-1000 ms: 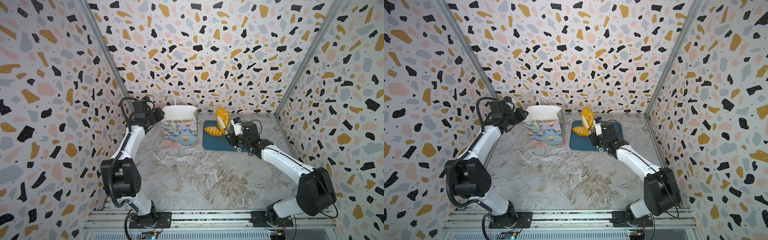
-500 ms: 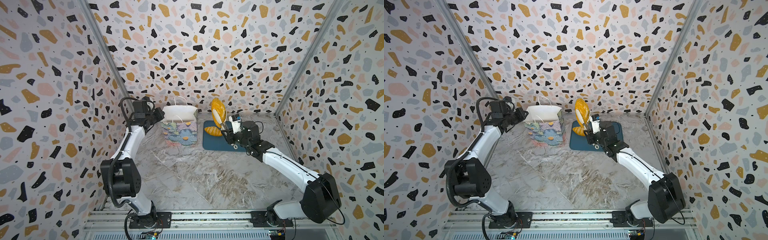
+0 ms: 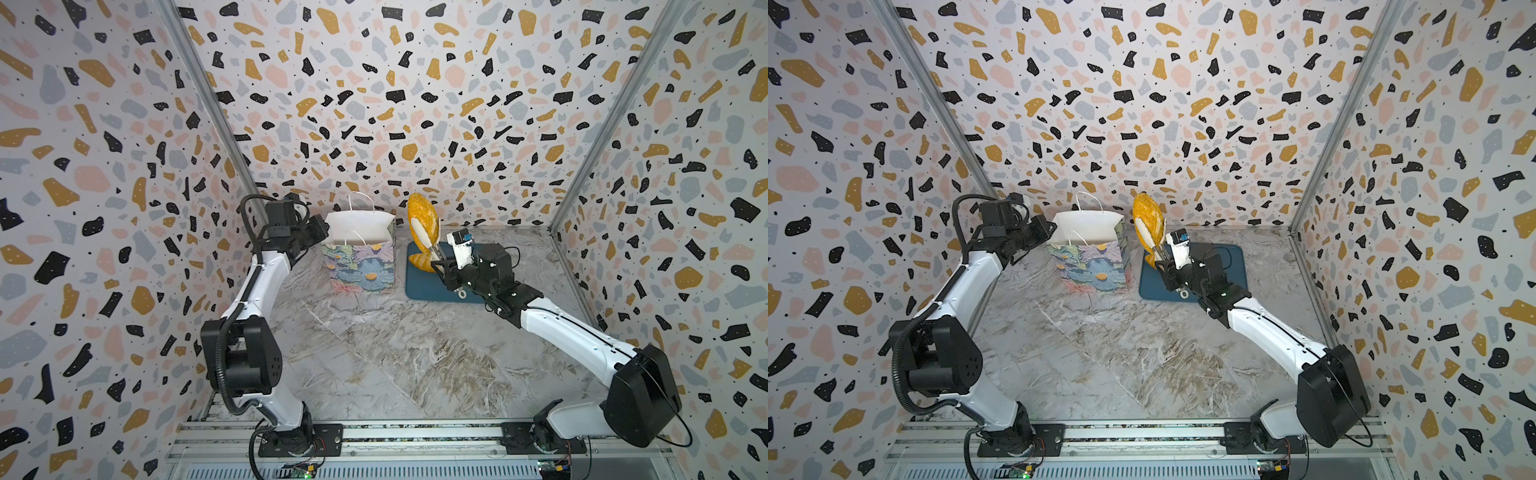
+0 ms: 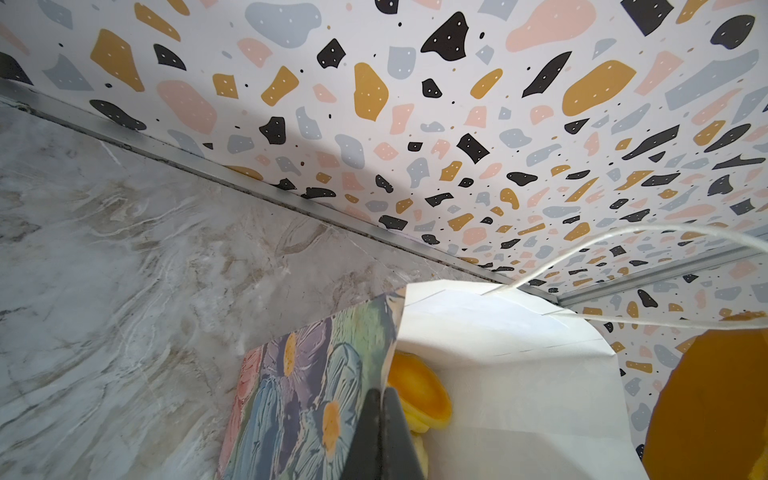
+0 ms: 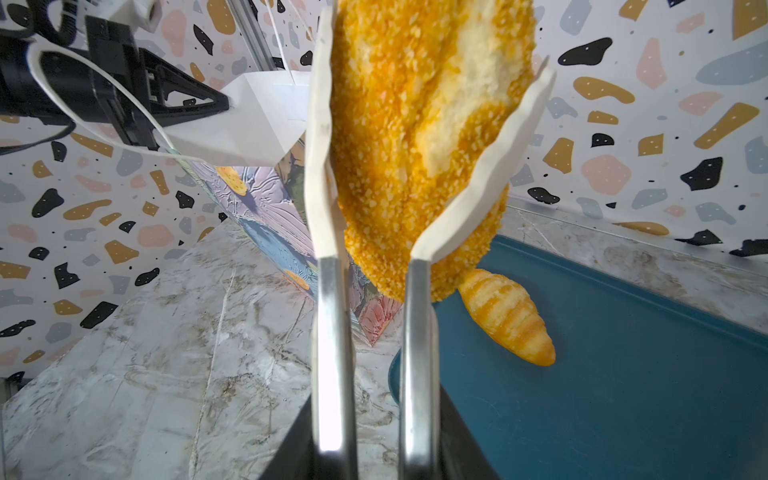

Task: Place the fake bread into the paper bag
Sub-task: 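Carry the sesame-crusted loaf with the tongs over the open bag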

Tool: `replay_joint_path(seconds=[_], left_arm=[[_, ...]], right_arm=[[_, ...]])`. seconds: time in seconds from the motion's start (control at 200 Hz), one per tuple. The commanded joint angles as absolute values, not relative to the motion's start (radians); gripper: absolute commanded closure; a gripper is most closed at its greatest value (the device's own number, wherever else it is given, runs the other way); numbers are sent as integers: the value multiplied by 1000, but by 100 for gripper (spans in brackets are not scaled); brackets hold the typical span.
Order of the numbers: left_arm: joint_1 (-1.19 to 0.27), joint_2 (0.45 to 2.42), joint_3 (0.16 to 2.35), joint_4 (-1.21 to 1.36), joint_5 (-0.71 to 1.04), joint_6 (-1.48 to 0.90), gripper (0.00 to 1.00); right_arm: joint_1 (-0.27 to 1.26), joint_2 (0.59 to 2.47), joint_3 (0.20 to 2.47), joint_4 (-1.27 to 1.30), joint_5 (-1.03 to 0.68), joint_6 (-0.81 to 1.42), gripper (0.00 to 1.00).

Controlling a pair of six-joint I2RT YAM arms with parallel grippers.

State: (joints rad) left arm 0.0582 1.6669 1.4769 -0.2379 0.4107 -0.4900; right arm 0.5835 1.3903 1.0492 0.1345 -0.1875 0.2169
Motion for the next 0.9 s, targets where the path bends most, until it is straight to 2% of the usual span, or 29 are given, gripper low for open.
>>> replay_joint_path(seconds=[0.0,0.896], left_arm=[[63,1637,1470,-204,420,-477,100],[63,1637,1470,-204,426,-480,100]], right_arm=[[598,1362,1127,238,-197,190,79],[704,1568,1380,276,-258,121,79]])
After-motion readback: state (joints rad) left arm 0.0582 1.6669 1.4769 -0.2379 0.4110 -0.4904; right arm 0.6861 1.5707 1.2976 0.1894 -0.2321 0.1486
